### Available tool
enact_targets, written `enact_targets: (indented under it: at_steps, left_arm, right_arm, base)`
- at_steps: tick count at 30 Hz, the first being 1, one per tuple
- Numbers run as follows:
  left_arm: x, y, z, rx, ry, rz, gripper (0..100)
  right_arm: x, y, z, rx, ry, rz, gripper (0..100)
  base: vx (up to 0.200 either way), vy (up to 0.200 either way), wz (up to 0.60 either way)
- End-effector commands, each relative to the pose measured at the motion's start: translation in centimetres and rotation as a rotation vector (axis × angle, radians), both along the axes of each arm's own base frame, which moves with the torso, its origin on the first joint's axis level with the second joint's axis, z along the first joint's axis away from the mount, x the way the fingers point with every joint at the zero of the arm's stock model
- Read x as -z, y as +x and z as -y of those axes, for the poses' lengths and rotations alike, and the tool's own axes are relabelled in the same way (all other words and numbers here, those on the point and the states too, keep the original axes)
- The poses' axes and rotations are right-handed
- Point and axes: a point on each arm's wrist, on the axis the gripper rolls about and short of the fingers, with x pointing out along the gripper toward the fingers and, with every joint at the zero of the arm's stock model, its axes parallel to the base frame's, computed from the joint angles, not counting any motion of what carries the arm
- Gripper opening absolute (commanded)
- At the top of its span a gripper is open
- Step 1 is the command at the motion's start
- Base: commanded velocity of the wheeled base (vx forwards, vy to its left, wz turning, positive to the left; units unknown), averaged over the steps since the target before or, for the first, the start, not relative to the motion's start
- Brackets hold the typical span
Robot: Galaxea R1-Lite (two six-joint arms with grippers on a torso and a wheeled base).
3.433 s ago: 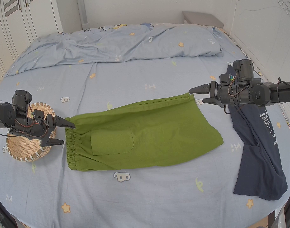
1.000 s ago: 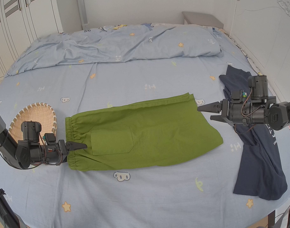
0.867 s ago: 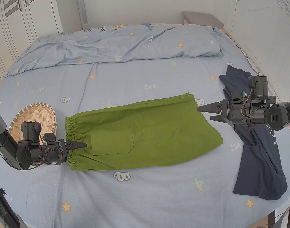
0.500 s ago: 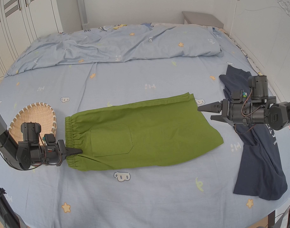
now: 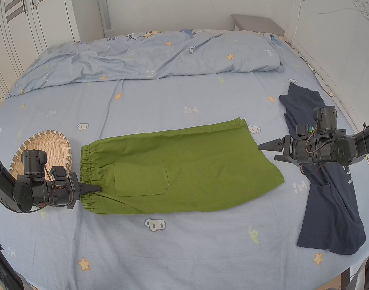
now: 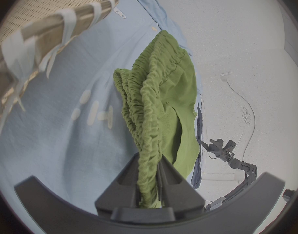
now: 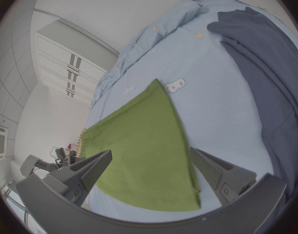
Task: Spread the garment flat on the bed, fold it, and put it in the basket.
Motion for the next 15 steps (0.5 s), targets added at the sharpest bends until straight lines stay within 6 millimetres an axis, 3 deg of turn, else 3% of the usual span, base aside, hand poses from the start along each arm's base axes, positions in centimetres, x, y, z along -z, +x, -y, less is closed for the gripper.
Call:
enact_targets:
  at_steps: [1,6,15]
  left_arm:
    - [-1.2,-0.1,-0.2,-0.007,0.006,0.038,0]
    - [-1.3,-0.1,-0.2,-0.007,0.006,0.041,0]
    - [-1.0,0.1,-0.3,-0.006,0.007,0.036,0]
  right_arm:
    - [3.4,1.6,1.5,0.026,-0.029,-0.067,100]
    - [4.3,2.4,2.3,0.044,-0.033,-0.082,100]
    - [5.5,2.4,1.6,0.015,-0.032,-0.161,100]
  base:
    - [0.0,0.0,0.0]
    - [0.0,0.0,0.0]
    - [0.0,0.0,0.0]
